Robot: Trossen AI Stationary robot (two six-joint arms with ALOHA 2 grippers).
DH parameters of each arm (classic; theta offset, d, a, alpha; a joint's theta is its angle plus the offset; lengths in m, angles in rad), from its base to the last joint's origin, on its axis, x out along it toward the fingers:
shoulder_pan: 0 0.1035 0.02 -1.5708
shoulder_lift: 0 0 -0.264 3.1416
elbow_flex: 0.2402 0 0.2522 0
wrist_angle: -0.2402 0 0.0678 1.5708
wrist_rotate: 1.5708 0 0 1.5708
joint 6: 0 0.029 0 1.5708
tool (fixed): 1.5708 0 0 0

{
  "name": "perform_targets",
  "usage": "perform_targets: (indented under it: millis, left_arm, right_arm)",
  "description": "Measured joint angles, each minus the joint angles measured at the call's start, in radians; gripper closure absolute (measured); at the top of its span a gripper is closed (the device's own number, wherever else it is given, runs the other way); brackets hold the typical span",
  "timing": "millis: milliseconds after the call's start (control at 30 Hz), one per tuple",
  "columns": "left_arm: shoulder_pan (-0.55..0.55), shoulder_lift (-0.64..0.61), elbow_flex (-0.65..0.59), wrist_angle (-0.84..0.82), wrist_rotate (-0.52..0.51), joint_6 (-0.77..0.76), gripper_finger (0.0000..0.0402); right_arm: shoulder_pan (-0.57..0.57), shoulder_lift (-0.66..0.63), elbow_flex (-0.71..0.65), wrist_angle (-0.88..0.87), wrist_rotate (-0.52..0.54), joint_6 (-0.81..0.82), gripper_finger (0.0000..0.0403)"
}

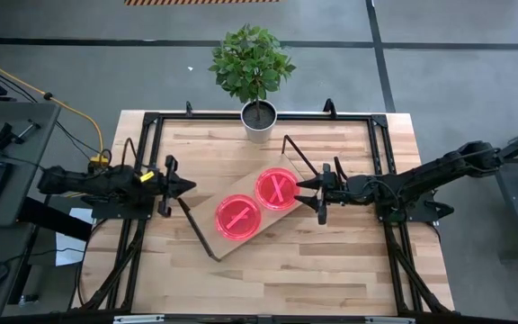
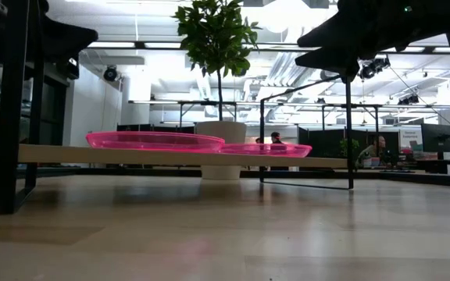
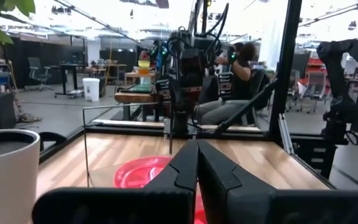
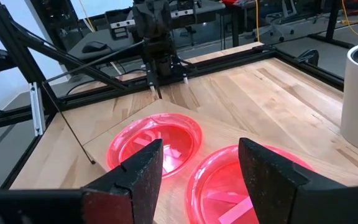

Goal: Place and stack plates onto a shelf
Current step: Return to Home Position

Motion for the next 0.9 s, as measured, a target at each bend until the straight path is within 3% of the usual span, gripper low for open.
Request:
perform_targets:
  millis: [567, 900]
  left_arm:
    - [0.0, -0.05, 0.0, -0.121, -0.061, 0.141, 0.0401]
    - [0.0, -0.045, 0.0, -0.172, -0.051, 0.108, 0.0401]
  right_arm:
    - [0.0, 0.0, 0.0, -0.001, 0.0, 0.015, 0.0208]
    - [0.0, 0.0, 0.0, -0.002, 0.001, 0.015, 0.0208]
